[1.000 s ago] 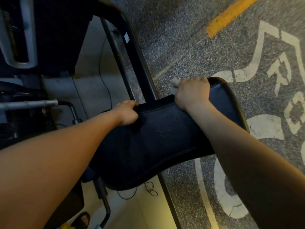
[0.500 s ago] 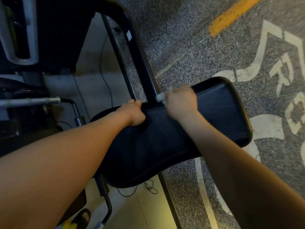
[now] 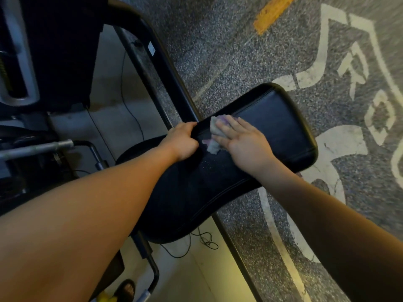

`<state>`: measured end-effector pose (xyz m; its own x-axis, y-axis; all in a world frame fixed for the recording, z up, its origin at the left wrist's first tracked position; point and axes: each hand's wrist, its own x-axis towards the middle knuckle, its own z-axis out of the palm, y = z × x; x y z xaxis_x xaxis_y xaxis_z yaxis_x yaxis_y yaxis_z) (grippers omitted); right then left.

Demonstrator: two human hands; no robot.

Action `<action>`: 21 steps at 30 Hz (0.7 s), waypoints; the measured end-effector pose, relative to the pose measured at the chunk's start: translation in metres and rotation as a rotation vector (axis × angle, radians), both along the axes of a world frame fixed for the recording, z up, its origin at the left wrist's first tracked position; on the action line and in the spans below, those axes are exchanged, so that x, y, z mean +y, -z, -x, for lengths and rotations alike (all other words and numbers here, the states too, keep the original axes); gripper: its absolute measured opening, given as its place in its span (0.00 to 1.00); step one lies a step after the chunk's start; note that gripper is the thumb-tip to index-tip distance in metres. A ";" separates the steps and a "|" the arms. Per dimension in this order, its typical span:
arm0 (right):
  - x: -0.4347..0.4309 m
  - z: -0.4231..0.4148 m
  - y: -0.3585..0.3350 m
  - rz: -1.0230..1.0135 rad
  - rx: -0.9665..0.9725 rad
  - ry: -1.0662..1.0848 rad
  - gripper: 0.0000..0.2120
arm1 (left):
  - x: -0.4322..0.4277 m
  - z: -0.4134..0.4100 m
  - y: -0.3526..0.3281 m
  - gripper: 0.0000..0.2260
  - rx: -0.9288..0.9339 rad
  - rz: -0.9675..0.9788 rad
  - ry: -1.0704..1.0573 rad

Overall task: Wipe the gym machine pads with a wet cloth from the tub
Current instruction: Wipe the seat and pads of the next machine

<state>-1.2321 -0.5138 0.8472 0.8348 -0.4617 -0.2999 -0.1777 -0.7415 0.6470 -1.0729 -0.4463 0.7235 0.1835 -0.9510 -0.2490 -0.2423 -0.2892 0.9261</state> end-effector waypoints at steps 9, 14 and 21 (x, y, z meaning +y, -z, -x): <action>0.028 0.049 0.023 -0.025 0.002 -0.029 0.26 | 0.006 0.025 -0.005 0.38 -0.028 0.079 -0.025; 0.009 0.040 -0.015 0.124 -0.131 0.032 0.24 | 0.011 0.021 -0.001 0.39 -0.081 0.030 0.039; 0.039 0.080 0.009 -0.062 0.046 -0.076 0.26 | 0.020 0.031 0.002 0.40 -0.022 0.023 -0.009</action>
<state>-1.3119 -0.4745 0.8377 0.8512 -0.3772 -0.3648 -0.0905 -0.7903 0.6060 -1.1035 -0.4267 0.7213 0.1971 -0.9546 -0.2232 -0.2599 -0.2704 0.9270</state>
